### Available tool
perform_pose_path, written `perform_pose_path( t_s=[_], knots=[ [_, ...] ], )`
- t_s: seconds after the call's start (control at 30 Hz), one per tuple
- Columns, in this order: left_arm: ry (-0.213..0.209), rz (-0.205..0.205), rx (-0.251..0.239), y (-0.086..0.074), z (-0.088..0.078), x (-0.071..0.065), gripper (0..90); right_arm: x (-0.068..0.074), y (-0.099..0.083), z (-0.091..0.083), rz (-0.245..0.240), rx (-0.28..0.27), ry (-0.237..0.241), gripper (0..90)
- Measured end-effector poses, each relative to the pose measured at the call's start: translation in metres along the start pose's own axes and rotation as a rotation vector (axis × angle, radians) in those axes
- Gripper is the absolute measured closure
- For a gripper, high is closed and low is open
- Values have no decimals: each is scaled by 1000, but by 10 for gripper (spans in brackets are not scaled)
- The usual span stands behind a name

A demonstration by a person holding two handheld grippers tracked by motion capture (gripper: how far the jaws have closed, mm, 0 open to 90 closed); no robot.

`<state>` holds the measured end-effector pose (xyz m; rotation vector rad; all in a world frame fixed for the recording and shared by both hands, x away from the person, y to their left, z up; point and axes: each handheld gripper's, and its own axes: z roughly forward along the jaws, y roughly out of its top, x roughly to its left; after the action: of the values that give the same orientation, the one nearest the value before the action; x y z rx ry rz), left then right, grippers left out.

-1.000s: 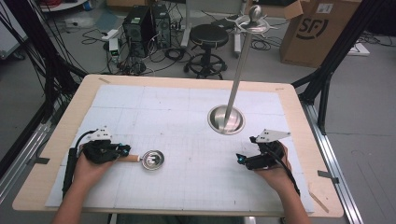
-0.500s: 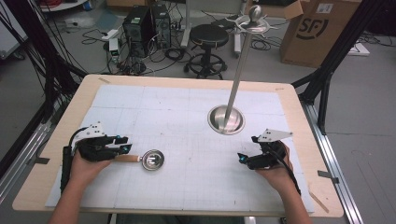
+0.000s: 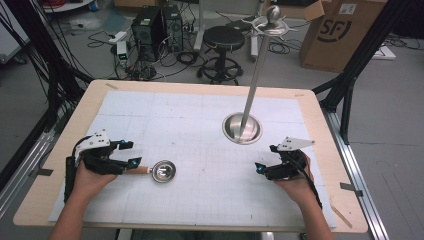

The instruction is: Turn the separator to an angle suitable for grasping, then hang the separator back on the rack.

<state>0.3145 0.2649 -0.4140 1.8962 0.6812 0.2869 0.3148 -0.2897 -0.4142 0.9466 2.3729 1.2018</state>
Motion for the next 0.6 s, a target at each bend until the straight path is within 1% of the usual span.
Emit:
perform_pose_path(
  t_s=[0.13,0.23,0.27,0.3,0.37,0.43,0.47,0.5,0.53,0.57,0.6],
  knots=[
    [9,-1,-31,2,-1,1,203,1,-1,-1,-6,7,1,105],
    [12,8,-39,3,-2,0,167,-1,-1,-1,-3,2,2,105],
    [4,20,-33,3,-3,-1,160,-1,-1,0,1,-2,4,105],
    [4,20,-33,3,-3,-1,160,-1,-1,0,1,-2,4,105],
    [-15,43,-25,5,-4,-4,157,-2,-1,1,0,-2,7,105],
    [-29,55,-23,7,-4,-5,155,-1,-1,1,-3,1,6,105],
    [-29,55,-23,7,-4,-5,155,-1,-1,1,-3,1,6,105],
    [-37,63,-17,8,-3,-6,155,-1,-1,0,-4,1,5,105],
    [-42,80,-6,10,-3,-8,154,-2,-1,-1,-1,-6,4,105],
    [-42,80,-6,10,-3,-8,154,-2,-1,-1,-1,-6,4,105],
    [-46,94,9,12,-1,-11,154,-2,-1,0,-2,-4,4,105]
  ],
)
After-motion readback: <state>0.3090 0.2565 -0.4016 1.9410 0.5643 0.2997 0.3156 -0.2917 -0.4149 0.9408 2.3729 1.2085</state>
